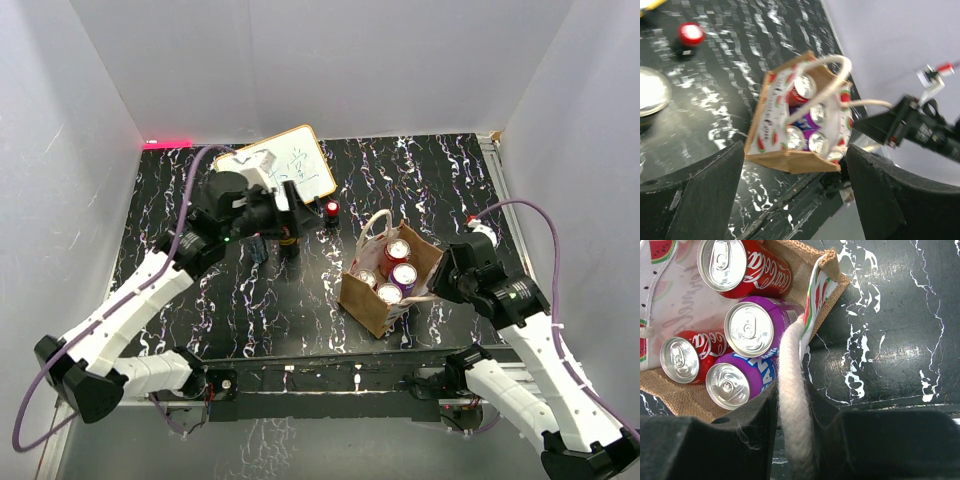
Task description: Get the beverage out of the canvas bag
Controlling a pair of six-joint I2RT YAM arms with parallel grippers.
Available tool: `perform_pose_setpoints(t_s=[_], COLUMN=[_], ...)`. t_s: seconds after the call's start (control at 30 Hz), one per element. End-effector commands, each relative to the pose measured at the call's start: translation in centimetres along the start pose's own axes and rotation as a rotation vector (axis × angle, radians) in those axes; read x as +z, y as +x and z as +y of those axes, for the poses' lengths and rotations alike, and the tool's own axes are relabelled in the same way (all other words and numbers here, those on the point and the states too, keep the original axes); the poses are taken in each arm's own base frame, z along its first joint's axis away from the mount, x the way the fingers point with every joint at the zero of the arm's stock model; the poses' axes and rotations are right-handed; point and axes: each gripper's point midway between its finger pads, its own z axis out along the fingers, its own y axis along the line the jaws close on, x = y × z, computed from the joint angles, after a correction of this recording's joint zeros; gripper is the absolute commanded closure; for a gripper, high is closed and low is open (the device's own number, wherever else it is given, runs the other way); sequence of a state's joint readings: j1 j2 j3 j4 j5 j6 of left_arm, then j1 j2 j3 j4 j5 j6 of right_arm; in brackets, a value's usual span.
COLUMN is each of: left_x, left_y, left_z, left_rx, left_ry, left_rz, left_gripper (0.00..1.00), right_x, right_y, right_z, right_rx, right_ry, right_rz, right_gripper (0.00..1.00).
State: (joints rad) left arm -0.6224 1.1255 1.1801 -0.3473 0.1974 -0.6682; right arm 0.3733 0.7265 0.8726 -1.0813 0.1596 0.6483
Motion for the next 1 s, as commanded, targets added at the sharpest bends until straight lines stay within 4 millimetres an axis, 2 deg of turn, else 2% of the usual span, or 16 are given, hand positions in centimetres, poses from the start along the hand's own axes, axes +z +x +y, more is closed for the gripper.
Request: perform_pose_setpoints(t_s=[0.0, 0.2, 0.27, 0.43, 0.6, 0.7, 0.97], left_x=[1.2, 4.1, 5.8, 9.4, 12.3, 13.7, 17.2], left_y=[1.8, 6.1, 7.3, 8.3, 10.6, 11.5, 14.4], left_z=[-7.0, -12.5, -13.1, -13.1, -13.3, -12.4, -8.4], left_rx=[0.209, 0.4, 0.463, 0.526, 0.53, 0.518, 0.535], left_ry=[0.193, 0.251, 0.242, 0.136, 0.081, 0.009, -0.179], left_rz=[0.07, 0.1, 0.097, 0.129, 0.152, 0.162, 0.219], left_gripper=[0.19, 0.19, 0.19, 0.22, 0.24, 0.24, 0.19], right_x=[-1.2, -1.7, -1.7, -1.9, -2.0, -2.1, -2.0], right_y=[-1.1, -0.7, -0.4, -0.5, -0.6, -0.8, -1.0], right_z=[0.1, -0.6, -0.8, -1.0, -1.1, -1.2, -1.1], right_rx=[0.032, 0.067, 0.088, 0.109, 0.092, 0.082, 0.067], right_ry=[-0.016, 0.009, 0.01, 0.008, 0.015, 0.027, 0.034], right_rz=[-0.065, -0.066, -0.069, -0.088, -0.087, -0.091, -0.083], right_gripper=[0.75, 0.75, 0.75, 0.75, 0.75, 0.75, 0.75])
